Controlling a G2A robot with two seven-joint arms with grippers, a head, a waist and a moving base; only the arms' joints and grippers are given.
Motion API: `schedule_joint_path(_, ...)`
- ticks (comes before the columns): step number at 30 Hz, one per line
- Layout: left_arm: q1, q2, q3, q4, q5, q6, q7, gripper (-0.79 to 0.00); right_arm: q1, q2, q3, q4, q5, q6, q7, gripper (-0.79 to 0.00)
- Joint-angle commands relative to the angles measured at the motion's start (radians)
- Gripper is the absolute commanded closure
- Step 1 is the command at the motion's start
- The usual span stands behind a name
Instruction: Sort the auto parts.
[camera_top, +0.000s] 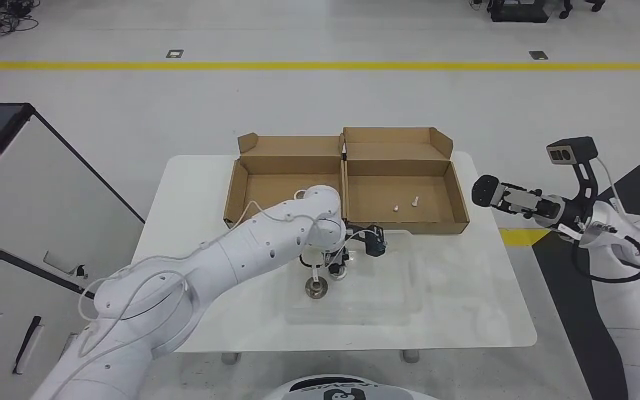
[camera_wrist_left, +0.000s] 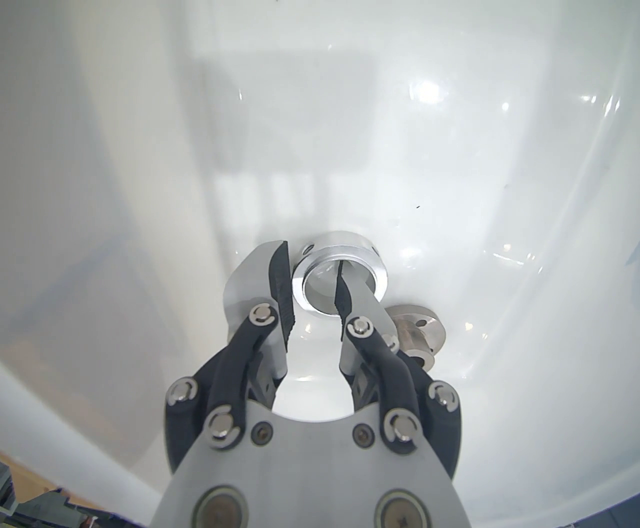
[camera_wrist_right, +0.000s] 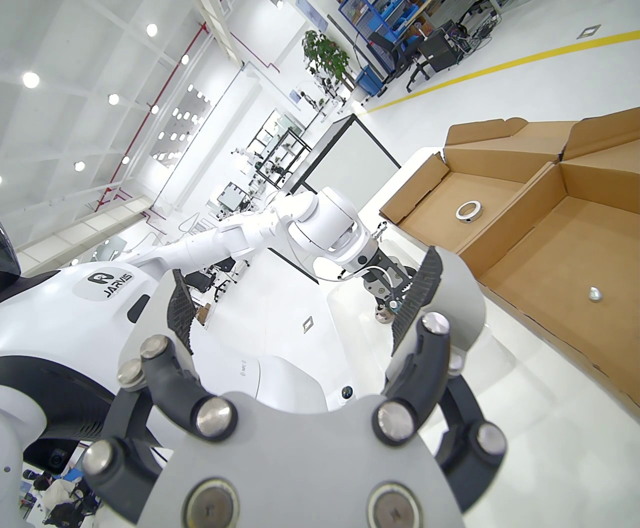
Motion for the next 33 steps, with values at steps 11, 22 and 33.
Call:
schedule_joint_path(11, -0.025, -0.005, -0.012, 0.0, -0.019, 0.005, -0.005, 0.0, 0.0, 0.0, 0.0, 0.0, 0.0, 0.0, 0.0, -0.785)
schedule_joint_path(22, -0.054, 0.05, -0.128, -0.189, -0.215, 0.095, -0.095, 0.0, 0.0, 0.0, 0.0, 0.0, 0.0, 0.0, 0.0, -0.785)
schedule_joint_path(33, -0.016, 0.158, -0.256, -0.397, -0.26, 0.146, -0.131, 0.0, 0.0, 0.0, 0.0, 0.0, 0.0, 0.0, 0.0, -0.785)
